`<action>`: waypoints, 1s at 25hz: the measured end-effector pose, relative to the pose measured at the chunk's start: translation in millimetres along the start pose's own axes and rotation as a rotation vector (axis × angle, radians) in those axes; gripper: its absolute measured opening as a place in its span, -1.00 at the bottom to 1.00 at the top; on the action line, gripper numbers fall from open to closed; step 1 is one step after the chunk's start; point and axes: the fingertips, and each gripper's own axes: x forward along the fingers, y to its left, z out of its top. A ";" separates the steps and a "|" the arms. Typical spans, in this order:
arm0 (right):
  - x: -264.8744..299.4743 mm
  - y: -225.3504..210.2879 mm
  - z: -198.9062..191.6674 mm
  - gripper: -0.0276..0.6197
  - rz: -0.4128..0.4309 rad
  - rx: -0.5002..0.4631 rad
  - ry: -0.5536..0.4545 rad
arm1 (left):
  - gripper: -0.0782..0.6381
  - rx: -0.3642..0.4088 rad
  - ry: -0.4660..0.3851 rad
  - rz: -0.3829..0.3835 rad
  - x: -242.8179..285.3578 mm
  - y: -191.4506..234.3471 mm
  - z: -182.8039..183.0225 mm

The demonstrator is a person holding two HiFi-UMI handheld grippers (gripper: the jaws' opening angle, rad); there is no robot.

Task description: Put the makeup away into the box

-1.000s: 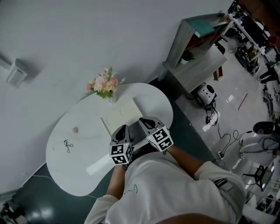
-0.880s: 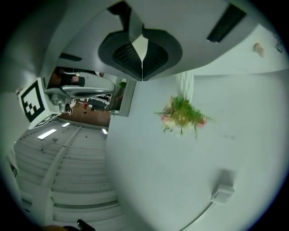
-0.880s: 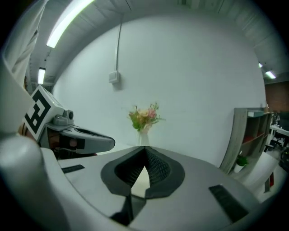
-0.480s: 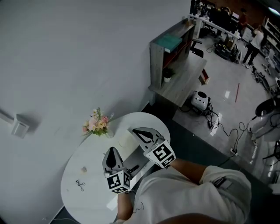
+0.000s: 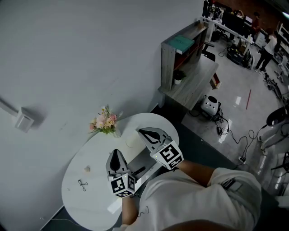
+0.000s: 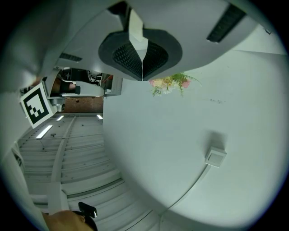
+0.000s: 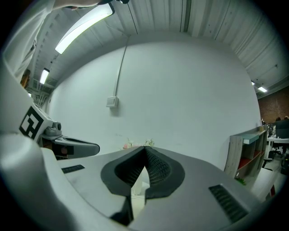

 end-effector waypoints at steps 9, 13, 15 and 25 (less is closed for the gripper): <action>-4.4 1.0 -6.8 -0.92 -0.005 -0.012 0.012 | -0.72 -0.004 0.005 -0.004 -4.7 -3.6 -3.8; -4.6 -4.2 -15.6 -0.92 -0.010 -0.018 0.022 | -0.72 -0.006 -0.001 -0.007 -3.6 -4.8 -1.1; -5.3 -4.6 -16.3 -0.92 -0.012 -0.015 0.022 | -0.72 -0.007 -0.006 -0.001 -4.5 -3.7 0.4; -12.7 -6.9 -18.3 -0.92 -0.019 -0.012 0.021 | -0.72 -0.016 -0.001 0.006 -8.8 -7.9 -3.6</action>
